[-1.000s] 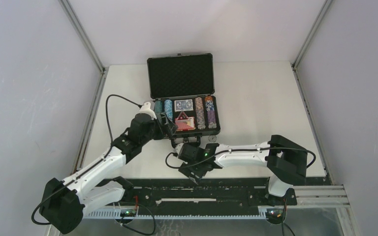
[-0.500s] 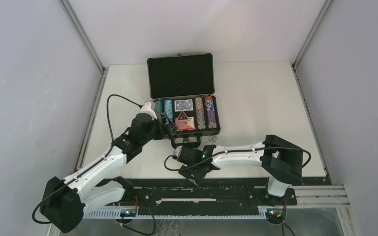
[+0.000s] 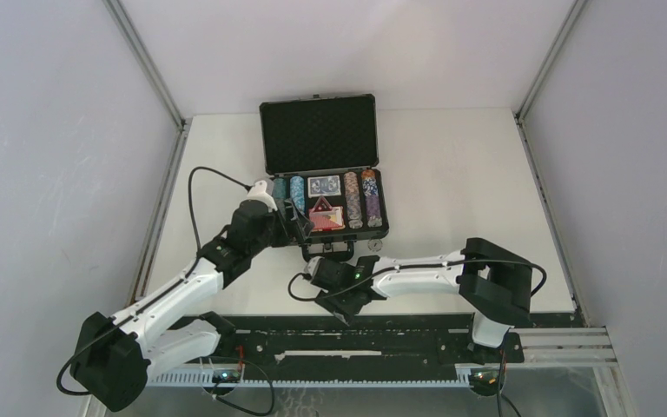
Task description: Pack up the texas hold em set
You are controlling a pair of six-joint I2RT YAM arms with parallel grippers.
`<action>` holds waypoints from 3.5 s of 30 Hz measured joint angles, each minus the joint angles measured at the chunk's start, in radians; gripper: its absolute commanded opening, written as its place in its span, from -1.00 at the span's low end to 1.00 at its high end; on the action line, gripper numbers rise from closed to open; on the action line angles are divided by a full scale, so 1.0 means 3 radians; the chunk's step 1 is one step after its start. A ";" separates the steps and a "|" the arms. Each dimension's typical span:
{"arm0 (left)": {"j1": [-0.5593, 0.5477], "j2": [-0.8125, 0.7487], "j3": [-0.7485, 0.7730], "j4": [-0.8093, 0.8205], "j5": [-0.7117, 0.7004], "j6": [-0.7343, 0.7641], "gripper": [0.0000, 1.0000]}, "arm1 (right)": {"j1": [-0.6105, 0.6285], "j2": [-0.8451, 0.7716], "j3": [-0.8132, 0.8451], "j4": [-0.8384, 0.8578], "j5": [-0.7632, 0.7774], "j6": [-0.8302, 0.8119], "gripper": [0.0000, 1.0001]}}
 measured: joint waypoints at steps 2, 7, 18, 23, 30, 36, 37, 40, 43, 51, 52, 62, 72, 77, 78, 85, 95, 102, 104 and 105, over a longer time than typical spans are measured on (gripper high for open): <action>-0.0001 0.0000 0.0000 0.0000 0.0001 0.0000 0.71 | 0.0001 0.0017 0.0017 0.0001 0.0023 0.0014 0.31; 0.0000 -0.0001 0.0000 -0.0001 0.0000 0.0000 0.71 | 0.0034 0.0047 0.0043 -0.0005 0.0086 0.0050 0.35; -0.0001 -0.0003 0.0000 0.0000 0.0001 0.0000 0.71 | 0.0104 0.0116 0.0103 -0.0041 0.0230 0.0074 0.37; -0.0001 -0.0003 0.0000 -0.0001 0.0001 0.0000 0.71 | 0.0108 0.0130 0.0112 -0.0046 0.0299 0.0083 0.29; -0.0001 -0.0003 0.0000 0.0000 0.0003 0.0000 0.71 | 0.0107 0.0128 0.0112 -0.0051 0.0317 0.0099 0.27; -0.0001 -0.0003 0.0000 0.0000 0.0003 0.0000 0.71 | 0.0107 0.0127 0.0112 -0.0055 0.0313 0.0122 0.25; -0.0001 -0.0003 0.0000 -0.0001 0.0001 0.0000 0.71 | 0.0107 0.0127 0.0112 -0.0056 0.0312 0.0127 0.22; -0.0001 -0.0003 0.0000 0.0000 0.0001 0.0000 0.71 | 0.0107 0.0122 0.0112 -0.0069 0.0308 0.0141 0.18; -0.0001 -0.0004 0.0000 -0.0001 0.0003 0.0000 0.71 | 0.0107 0.0118 0.0112 -0.0080 0.0299 0.0151 0.16; 0.0000 -0.0004 0.0000 0.0000 0.0003 0.0000 0.71 | 0.0120 0.0109 0.0112 -0.0126 0.0286 0.0196 0.04; -0.0001 -0.0004 0.0000 0.0000 0.0003 0.0000 0.71 | 0.0122 0.0109 0.0112 -0.0130 0.0287 0.0198 0.02; 0.0000 -0.0004 0.0000 0.0000 0.0005 0.0000 0.71 | 0.0123 0.0106 0.0112 -0.0136 0.0290 0.0212 -0.14; 0.0000 -0.0004 0.0000 0.0001 0.0006 0.0000 0.71 | 0.0090 0.0061 0.0112 -0.0209 0.0284 0.0220 -0.15; -0.0001 -0.0004 0.0000 0.0000 0.0004 -0.0001 0.71 | 0.0053 0.0027 0.0112 -0.0253 0.0286 0.0219 -0.16; -0.0001 -0.0004 0.0000 0.0000 0.0003 -0.0001 0.71 | 0.0048 0.0020 0.0112 -0.0262 0.0287 0.0217 -0.16; 0.0015 0.0009 0.0000 0.0001 0.0014 -0.0001 0.71 | -0.0022 -0.0080 0.0112 -0.0310 0.0301 0.0196 -0.16; 0.0150 0.0359 0.0000 0.0167 0.0666 -0.0015 0.68 | -0.0175 -0.0472 0.0112 -0.0404 0.0375 0.0111 -0.15; 0.0127 0.0543 0.0000 0.0529 0.1433 -0.0211 0.59 | -0.0249 -0.0662 0.0111 -0.0484 0.0437 0.0047 -0.15; 0.0090 0.0543 0.0000 0.0632 0.1591 -0.0280 0.58 | -0.0275 -0.0735 0.0106 -0.0483 0.0443 0.0038 -0.15; 0.0070 0.0543 0.0000 0.0669 0.1657 -0.0308 0.57 | -0.0289 -0.0778 0.0100 -0.0486 0.0446 0.0032 -0.15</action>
